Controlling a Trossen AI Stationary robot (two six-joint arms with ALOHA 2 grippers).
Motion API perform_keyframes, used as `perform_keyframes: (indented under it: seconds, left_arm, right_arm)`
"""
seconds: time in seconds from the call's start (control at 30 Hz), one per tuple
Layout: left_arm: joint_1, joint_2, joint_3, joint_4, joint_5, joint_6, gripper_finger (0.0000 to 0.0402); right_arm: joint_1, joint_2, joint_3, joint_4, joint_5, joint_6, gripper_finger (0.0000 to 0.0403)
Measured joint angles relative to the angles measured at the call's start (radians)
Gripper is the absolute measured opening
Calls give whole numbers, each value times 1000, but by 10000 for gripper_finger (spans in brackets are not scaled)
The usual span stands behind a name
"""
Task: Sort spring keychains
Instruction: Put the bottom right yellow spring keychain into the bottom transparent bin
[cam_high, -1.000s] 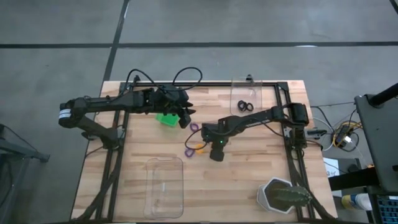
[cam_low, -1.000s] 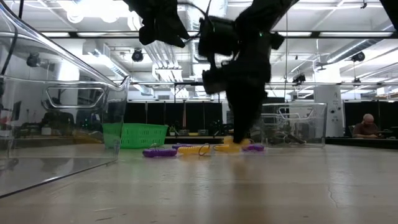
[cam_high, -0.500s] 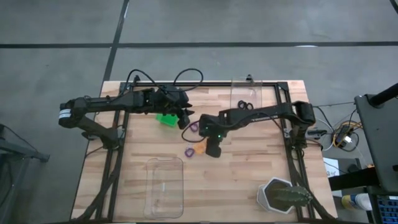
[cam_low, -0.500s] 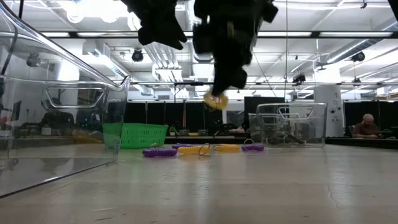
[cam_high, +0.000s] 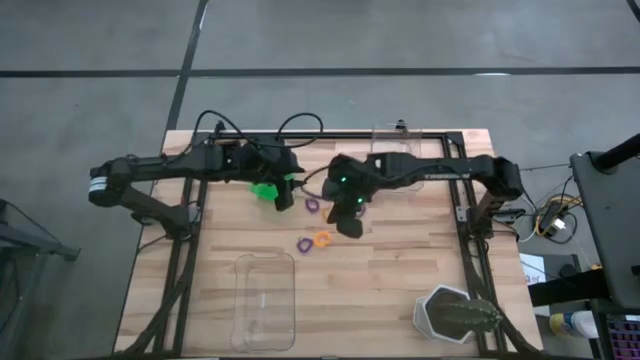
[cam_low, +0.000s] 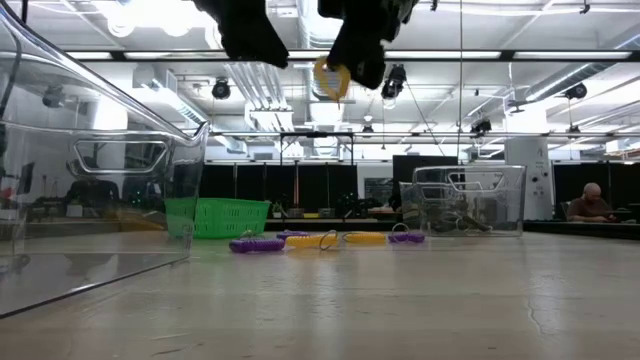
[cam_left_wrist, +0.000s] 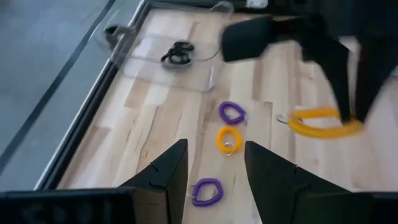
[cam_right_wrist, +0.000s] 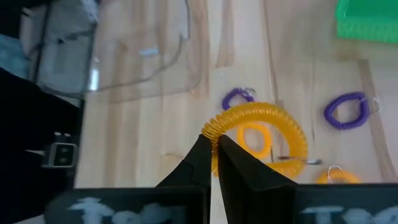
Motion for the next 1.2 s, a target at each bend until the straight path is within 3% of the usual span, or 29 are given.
perform_keyframes:
  seconds: [0.3, 0.6, 0.93, 1.2]
  left_arm:
    - [-9, -43, 0, 25, 112, 15, 151]
    - [-40, -44, 0, 122, 113, -5, 151]
    - [-149, -49, 0, 111, 113, 52, 151]
    - [-168, -49, 0, 134, 22, 71, 151]
  right_arm:
    - [-24, -87, 6, 96, -67, -12, 8]
    - [-34, -108, 13, 179, -77, 9, 8]
    - [-39, -110, 24, 178, -180, 45, 8]
    - [-42, -111, 25, 268, -236, 87, 8]
